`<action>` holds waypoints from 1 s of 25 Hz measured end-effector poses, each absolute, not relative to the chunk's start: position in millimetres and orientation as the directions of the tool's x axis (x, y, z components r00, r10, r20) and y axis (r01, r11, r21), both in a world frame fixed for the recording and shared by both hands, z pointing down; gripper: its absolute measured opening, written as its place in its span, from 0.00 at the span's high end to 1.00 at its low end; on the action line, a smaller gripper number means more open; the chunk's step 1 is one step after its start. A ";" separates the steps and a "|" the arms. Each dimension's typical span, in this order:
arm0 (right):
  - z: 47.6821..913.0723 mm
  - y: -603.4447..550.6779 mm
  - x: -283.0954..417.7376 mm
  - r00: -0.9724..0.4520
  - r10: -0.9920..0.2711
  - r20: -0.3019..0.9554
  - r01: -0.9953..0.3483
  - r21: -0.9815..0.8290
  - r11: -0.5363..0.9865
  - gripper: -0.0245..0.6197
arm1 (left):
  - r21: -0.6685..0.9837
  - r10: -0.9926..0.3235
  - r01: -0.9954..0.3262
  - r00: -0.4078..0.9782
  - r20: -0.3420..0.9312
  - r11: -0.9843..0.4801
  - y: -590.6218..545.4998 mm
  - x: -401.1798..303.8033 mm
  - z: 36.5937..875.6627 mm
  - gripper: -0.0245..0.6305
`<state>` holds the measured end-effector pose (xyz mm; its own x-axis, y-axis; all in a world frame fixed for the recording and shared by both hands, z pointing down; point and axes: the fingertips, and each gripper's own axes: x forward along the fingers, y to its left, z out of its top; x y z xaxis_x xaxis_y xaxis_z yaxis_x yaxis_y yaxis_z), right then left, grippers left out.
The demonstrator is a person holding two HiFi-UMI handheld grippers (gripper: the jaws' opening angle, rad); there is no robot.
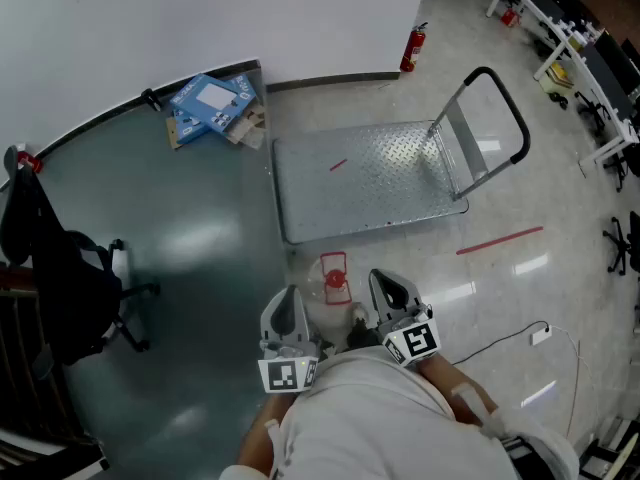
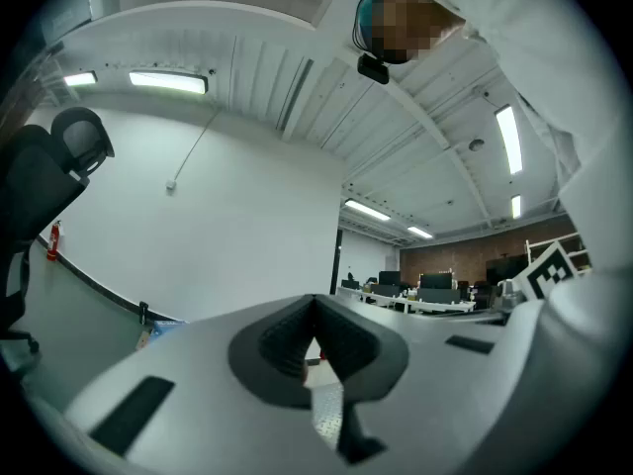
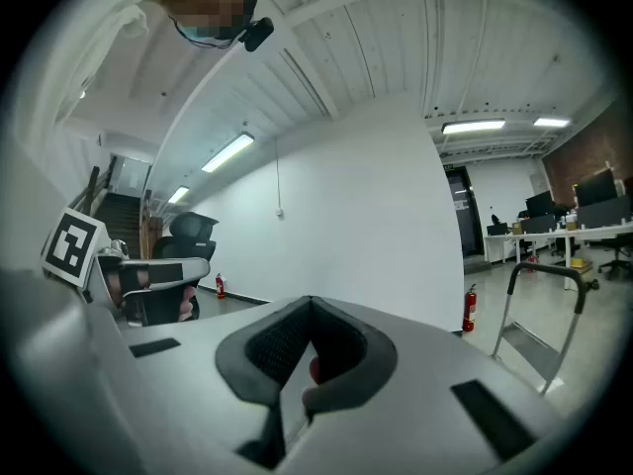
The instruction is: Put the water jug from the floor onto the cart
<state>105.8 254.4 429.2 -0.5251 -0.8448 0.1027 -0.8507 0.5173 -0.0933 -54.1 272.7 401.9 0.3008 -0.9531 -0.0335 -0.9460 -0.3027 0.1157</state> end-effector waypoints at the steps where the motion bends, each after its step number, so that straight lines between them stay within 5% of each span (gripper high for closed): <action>1: 428.8 254.1 105.6 -0.525 -0.845 0.102 -0.850 -0.095 0.517 0.94 | 0.115 -0.953 -0.946 0.301 -0.034 -0.303 272.3 -54.2 401.7 0.96; 13: 432.9 252.5 103.1 -0.524 -0.844 0.114 -0.851 -0.102 0.515 0.94 | 0.117 -0.954 -0.947 0.298 -0.028 -0.299 273.7 -58.2 404.4 0.96; 25: 573.3 207.5 96.8 -0.480 -0.738 0.475 -0.845 -0.025 0.533 0.94 | 0.135 -0.961 -0.952 0.275 -0.017 -0.275 252.1 -66.1 413.4 0.96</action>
<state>96.8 207.5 573.3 -0.4795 -0.7379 0.4750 -0.8455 0.5334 -0.0250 -66.1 252.1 413.4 0.2750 -0.9613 -0.0169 -0.9521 -0.2747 0.1345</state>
